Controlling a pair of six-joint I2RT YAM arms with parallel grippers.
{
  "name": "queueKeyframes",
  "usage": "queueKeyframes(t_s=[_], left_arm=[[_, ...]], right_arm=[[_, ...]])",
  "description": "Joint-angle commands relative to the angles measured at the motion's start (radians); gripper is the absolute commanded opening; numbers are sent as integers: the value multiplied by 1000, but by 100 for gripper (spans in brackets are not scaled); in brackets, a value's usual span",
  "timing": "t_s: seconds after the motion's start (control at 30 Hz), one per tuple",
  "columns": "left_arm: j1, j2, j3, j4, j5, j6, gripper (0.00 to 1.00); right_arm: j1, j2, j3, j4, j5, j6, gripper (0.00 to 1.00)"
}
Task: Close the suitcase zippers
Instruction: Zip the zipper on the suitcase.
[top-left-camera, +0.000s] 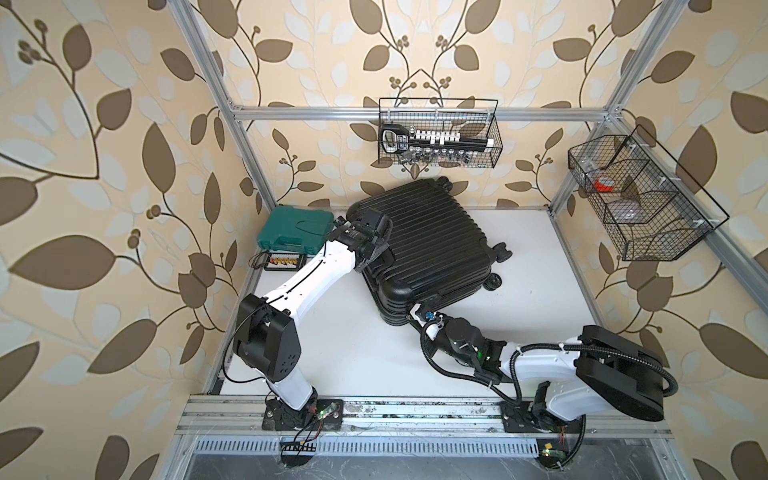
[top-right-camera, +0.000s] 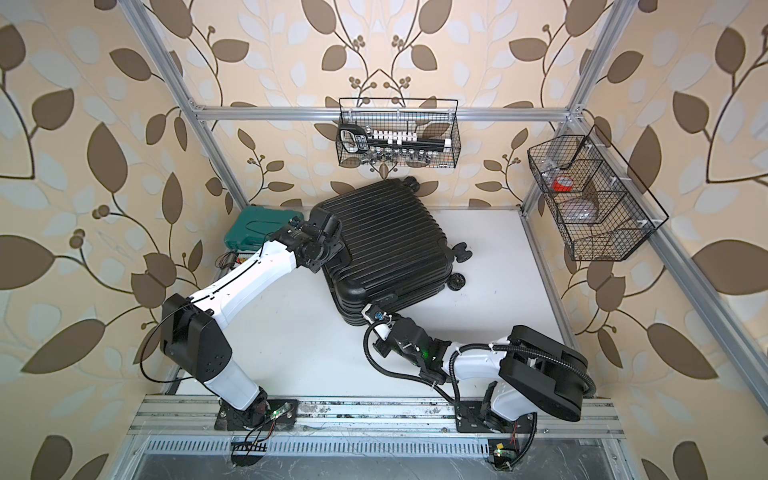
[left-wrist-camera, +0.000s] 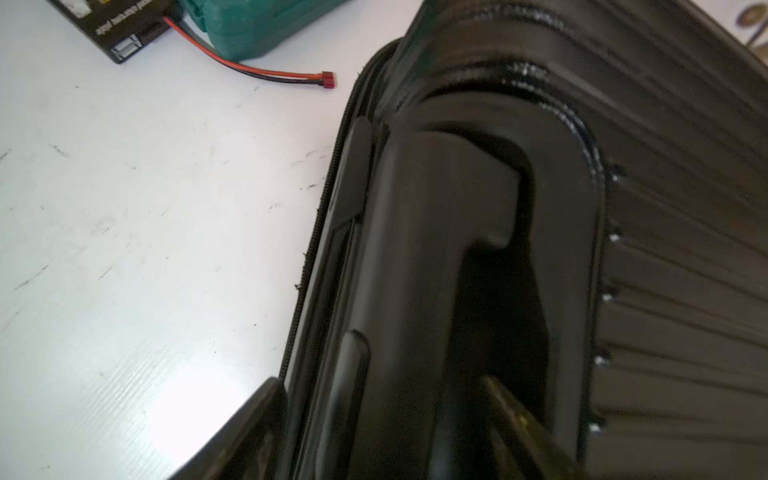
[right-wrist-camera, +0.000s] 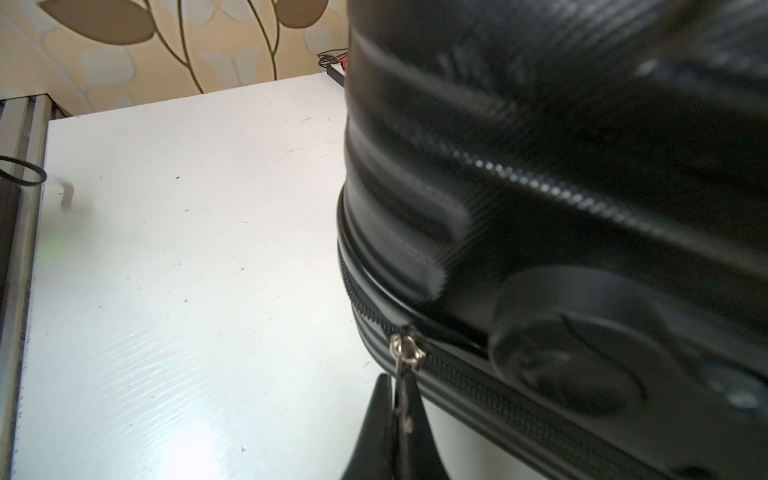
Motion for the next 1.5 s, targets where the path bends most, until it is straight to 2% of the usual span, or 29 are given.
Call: queueKeyframes(t_s=[0.0,0.1,0.17,0.23,0.3,0.43,0.63,0.73,0.83,1.0,1.23,1.47], left_arm=[[-31,-54,-18,168,54,193,87],[-29,-101,-44,222,99,460,88],[-23,-133,-67,262,174,658,88],[-14,-150,-62,243,198,791,86],[10,-152,-48,228,285,938,85],[87,-124,49,84,593,1255,79],[221,-110,141,-103,960,1685,83],[232,-97,171,-231,1042,1979,87],[231,-85,178,-329,1065,2271,89],[230,-13,222,-319,1036,2410,87],[200,141,337,-362,885,2472,85],[159,209,338,-378,781,2489,81]], right_arm=[[38,-72,-42,66,-44,10,0],[28,-122,-91,39,0,14,0],[17,-164,-129,18,20,17,0],[-6,-206,-157,-4,26,28,0],[-43,-253,-182,-30,16,52,0],[-106,-358,-229,-71,11,77,0],[-200,-474,-249,-163,-11,113,0],[-236,-506,-254,-200,-18,129,0],[-256,-534,-264,-206,-35,132,0],[-262,-548,-269,-206,-46,140,0],[-263,-547,-267,-210,-51,140,0],[-264,-545,-260,-210,-56,142,0]])
